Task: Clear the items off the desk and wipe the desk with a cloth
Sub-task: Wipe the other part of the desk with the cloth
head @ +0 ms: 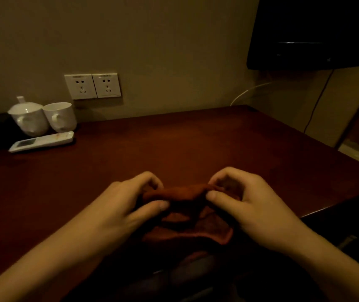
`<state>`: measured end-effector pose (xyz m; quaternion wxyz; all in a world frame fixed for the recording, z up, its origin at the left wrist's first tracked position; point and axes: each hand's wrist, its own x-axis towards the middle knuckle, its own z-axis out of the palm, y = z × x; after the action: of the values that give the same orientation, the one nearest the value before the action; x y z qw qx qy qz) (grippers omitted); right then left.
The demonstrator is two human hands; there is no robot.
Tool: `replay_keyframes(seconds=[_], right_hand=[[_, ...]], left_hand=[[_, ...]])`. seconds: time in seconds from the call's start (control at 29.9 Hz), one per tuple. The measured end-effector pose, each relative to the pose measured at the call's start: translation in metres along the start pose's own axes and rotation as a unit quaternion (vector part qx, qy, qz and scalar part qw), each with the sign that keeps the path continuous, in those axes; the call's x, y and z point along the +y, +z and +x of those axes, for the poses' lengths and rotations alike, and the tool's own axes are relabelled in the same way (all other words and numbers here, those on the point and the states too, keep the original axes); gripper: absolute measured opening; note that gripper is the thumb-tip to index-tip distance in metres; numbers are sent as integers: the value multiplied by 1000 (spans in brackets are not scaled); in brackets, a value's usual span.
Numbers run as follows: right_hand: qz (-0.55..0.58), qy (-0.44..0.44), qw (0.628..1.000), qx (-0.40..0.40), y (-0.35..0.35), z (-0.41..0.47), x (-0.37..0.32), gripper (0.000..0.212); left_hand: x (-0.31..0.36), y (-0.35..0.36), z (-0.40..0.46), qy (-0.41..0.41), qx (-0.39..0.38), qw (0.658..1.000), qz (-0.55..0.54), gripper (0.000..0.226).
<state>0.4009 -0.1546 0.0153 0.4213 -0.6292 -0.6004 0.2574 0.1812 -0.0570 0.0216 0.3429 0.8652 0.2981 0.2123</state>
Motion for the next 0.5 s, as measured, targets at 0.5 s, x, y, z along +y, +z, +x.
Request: replay_keyframes(seconds=[0.5], right_hand=[[-342, -76, 928, -129, 31, 8, 38, 64]], left_hand=[[-45, 43, 10, 64, -23, 927, 369, 47]])
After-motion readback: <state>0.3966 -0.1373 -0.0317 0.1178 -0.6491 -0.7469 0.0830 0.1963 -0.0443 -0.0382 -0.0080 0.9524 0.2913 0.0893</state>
